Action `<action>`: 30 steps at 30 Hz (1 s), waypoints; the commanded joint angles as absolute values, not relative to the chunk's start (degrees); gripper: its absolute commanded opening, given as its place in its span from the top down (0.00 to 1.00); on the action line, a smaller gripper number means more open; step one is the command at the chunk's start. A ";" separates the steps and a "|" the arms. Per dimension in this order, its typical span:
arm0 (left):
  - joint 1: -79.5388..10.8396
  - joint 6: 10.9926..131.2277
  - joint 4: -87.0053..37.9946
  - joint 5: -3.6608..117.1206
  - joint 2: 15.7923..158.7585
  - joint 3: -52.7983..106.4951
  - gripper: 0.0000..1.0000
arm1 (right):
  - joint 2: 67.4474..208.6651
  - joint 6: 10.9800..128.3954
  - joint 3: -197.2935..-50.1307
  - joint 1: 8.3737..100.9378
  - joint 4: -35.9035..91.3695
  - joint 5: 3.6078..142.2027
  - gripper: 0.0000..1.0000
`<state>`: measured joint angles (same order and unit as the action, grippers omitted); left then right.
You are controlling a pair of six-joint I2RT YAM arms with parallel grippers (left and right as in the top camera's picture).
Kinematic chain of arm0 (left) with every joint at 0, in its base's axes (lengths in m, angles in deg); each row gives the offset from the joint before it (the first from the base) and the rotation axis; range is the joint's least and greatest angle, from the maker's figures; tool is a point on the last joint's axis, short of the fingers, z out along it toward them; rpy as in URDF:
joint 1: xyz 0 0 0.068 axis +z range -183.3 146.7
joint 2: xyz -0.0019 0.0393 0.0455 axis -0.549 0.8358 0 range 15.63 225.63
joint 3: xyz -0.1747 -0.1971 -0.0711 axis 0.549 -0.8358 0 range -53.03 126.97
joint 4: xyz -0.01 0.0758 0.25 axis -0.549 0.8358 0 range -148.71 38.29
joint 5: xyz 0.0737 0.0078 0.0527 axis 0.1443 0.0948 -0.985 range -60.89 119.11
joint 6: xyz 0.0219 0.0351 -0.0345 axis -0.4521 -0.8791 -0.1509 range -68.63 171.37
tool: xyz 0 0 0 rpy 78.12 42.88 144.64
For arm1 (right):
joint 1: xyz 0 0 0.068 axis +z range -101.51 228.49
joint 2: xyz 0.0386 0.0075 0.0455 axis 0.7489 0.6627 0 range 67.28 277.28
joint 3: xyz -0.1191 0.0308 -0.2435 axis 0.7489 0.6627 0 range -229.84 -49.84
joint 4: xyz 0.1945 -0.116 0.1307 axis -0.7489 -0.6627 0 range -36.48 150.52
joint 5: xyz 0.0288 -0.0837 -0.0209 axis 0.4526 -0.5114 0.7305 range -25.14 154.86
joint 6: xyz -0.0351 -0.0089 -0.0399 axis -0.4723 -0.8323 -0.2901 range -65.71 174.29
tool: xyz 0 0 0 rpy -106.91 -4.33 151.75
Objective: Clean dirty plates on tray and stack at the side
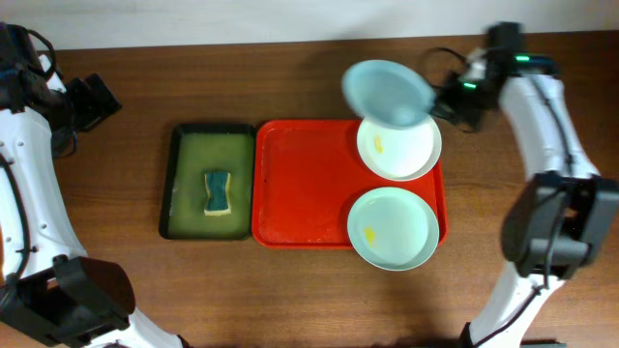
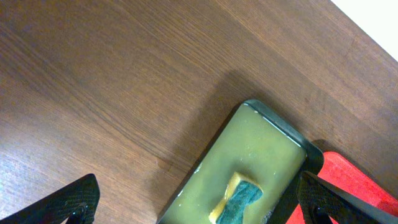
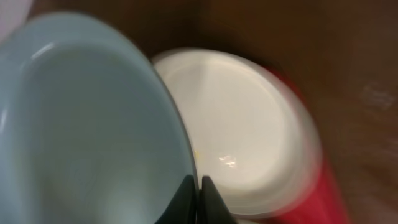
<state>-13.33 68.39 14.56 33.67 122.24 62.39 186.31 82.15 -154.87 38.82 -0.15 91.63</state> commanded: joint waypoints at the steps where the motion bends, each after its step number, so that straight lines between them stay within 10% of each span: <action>1: -13.27 68.91 14.65 34.26 121.69 63.15 0.01 | 184.64 76.62 -154.85 26.08 -6.29 93.51 0.96; 7: -13.27 68.91 14.65 34.26 121.69 63.15 0.01 | 184.67 71.96 -154.83 11.98 -16.28 73.88 0.96; 15: -13.27 68.91 14.65 34.26 121.69 63.15 0.01 | 184.78 68.70 -143.37 21.55 -10.92 61.33 0.96; 20: -13.27 68.91 14.65 34.26 121.69 63.15 0.01 | 184.75 63.94 -144.33 24.44 -13.83 61.38 0.54; 30: -13.27 68.91 14.65 34.26 121.69 63.15 0.01 | 184.54 54.93 -148.27 37.27 -34.20 75.36 0.53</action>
<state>-13.33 68.39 14.63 33.67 122.24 62.39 185.30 55.83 -151.53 33.05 -34.40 74.58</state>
